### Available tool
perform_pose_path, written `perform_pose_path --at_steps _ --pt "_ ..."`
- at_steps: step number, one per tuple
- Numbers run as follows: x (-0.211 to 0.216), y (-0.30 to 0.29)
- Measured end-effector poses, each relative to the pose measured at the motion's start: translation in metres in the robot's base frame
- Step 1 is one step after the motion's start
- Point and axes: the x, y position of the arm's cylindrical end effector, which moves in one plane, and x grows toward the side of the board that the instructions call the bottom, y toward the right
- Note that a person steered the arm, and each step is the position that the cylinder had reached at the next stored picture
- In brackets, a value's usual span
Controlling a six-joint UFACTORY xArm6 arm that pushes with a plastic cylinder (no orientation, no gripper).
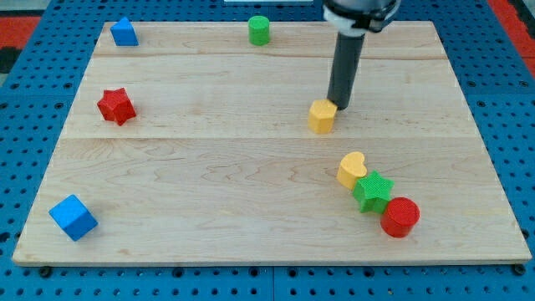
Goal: Move the yellow hexagon to the bottom of the yellow heart
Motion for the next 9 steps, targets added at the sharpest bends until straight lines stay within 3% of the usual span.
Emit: perform_pose_path --at_steps 6,8,9 --pt "0.069 -0.115" --pt "0.090 -0.057" --pt "0.095 -0.077"
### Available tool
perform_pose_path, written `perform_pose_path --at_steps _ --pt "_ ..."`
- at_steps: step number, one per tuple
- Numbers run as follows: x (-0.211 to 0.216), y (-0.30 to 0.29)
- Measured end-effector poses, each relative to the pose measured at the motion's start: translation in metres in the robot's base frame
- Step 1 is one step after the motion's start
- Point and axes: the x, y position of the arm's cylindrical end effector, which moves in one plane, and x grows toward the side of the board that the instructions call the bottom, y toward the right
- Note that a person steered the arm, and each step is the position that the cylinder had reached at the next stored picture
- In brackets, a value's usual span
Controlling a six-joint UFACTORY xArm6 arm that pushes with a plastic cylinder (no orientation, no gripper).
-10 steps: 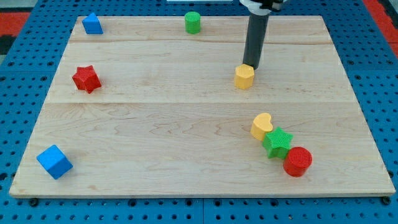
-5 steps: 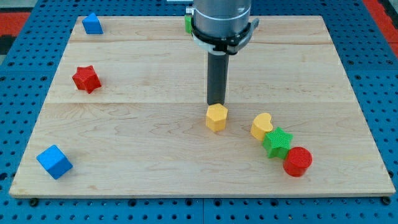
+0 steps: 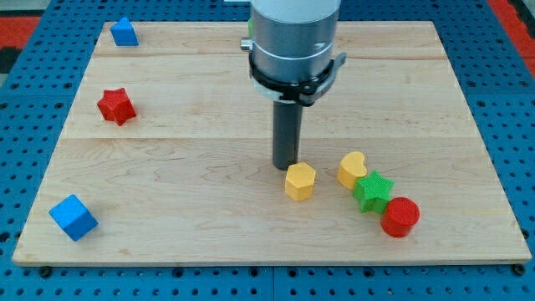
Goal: Move the yellow hexagon to the bottom of the yellow heart
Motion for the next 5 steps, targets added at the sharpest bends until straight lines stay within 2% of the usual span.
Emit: perform_pose_path --at_steps 1,3,5 --pt "0.023 -0.004" --pt "0.047 0.061" --pt "0.050 -0.018"
